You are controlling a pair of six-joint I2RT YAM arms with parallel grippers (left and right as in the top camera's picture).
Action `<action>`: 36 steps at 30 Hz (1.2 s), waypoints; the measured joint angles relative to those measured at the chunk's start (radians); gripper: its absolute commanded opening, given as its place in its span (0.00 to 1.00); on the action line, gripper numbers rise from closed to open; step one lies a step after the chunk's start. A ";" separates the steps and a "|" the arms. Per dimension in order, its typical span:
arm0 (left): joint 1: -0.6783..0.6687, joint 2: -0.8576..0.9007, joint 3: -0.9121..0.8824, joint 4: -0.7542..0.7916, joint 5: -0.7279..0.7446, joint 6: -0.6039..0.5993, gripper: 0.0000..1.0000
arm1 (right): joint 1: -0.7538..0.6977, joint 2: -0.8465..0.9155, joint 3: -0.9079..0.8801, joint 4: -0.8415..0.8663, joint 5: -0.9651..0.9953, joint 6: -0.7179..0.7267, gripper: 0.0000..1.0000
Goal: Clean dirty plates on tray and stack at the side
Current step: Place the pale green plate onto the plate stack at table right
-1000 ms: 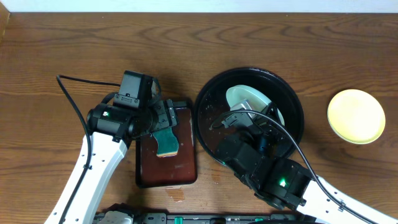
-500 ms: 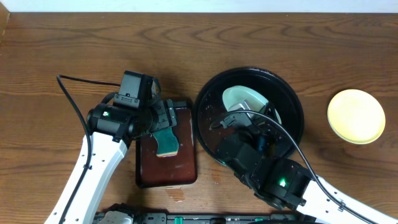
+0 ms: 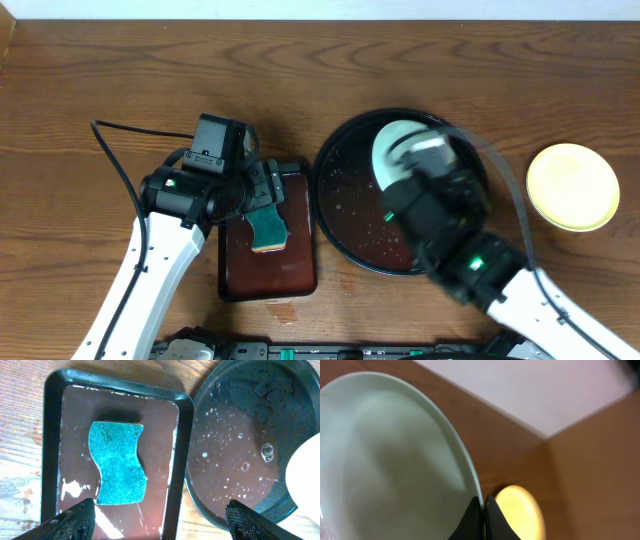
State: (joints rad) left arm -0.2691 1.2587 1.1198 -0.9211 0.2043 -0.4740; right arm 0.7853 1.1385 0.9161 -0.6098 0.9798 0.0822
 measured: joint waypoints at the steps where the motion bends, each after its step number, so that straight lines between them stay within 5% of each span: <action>1: 0.000 0.000 0.000 0.000 0.000 0.000 0.84 | -0.050 -0.005 0.000 0.000 -0.049 0.024 0.01; 14: 0.000 0.000 0.000 -0.002 0.000 0.000 0.84 | -1.025 -0.002 0.002 -0.013 -0.879 0.203 0.01; 20: 0.000 0.000 0.000 -0.002 0.000 0.000 0.84 | -1.324 0.117 0.002 0.020 -0.959 0.278 0.01; 26: 0.000 0.000 0.000 -0.002 0.000 0.000 0.84 | -1.456 0.277 0.003 0.087 -0.959 0.314 0.01; 27: 0.000 0.000 0.000 -0.002 0.000 0.000 0.84 | -1.464 0.303 0.003 0.094 -0.962 0.319 0.09; 29: 0.000 0.000 0.000 -0.002 0.000 0.000 0.84 | -1.471 0.330 0.003 0.099 -0.977 0.330 0.43; 31: 0.000 0.000 0.000 -0.002 0.000 0.000 0.84 | -1.471 0.337 0.003 0.111 -1.003 0.332 0.56; 34: 0.000 0.000 0.000 -0.001 0.000 0.000 0.84 | -1.470 0.325 0.004 0.167 -1.103 0.317 0.95; 36: 0.000 0.000 0.000 -0.002 -0.001 0.000 0.84 | -1.468 0.302 0.004 0.212 -1.214 0.297 0.99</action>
State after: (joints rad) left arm -0.2691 1.2587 1.1198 -0.9226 0.2035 -0.4740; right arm -0.6823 1.4406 0.9199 -0.3977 -0.2344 0.3794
